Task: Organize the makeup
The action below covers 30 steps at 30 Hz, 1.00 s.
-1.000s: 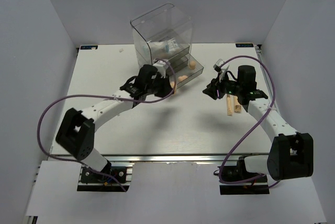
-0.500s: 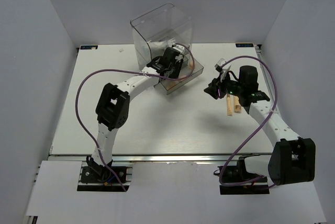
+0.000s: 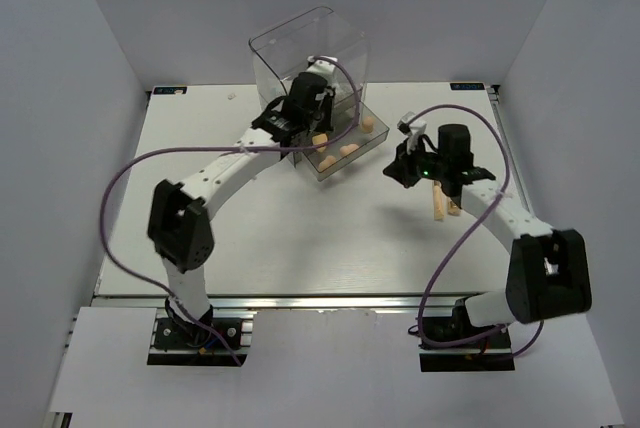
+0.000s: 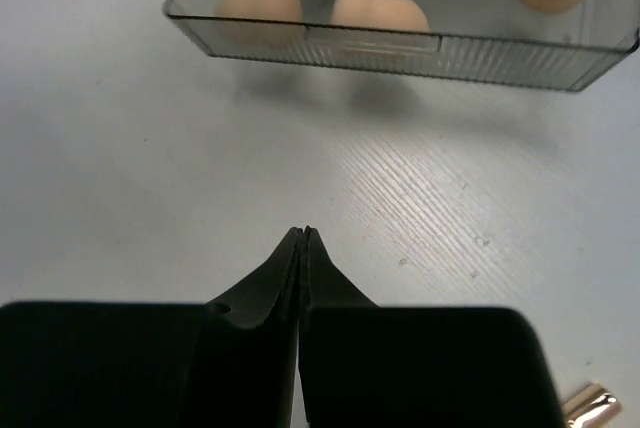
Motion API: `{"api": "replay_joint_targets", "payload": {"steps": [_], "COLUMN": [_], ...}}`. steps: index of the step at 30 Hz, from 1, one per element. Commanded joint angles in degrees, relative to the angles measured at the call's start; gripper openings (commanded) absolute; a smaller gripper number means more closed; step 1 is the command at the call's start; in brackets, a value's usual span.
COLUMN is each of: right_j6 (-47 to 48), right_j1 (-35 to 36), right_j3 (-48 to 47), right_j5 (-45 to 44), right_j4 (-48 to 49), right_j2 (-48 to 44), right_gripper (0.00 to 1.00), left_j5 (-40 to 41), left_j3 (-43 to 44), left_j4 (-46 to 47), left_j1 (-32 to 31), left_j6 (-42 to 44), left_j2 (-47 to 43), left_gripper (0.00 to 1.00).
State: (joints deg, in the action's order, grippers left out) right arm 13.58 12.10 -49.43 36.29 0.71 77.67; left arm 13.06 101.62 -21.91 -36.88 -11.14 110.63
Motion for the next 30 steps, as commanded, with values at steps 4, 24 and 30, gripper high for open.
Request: {"api": "replay_joint_targets", "payload": {"steps": [4, 24, 30], "right_j6": [-22.87, -53.59, -38.94], "right_j1": [9.25, 9.35, 7.33], "right_j3": [-14.42, -34.24, -25.65], "right_j5": [-29.95, -14.33, -11.34], "right_j4": [-4.46, 5.18, 6.84], "right_j2": [15.21, 38.62, 28.19], "right_gripper": [0.00, 0.00, 0.00], "left_j5": [1.35, 17.44, 17.27], "left_j3": [-24.33, -56.27, -56.97], "left_j4": [10.64, 5.21, 6.44], "left_j1": [-0.03, 2.08, 2.08], "left_j6": [-11.70, -38.35, -37.64], "left_j2": [-27.19, -60.62, -59.48], "left_gripper": [0.05, 0.43, 0.48]}}
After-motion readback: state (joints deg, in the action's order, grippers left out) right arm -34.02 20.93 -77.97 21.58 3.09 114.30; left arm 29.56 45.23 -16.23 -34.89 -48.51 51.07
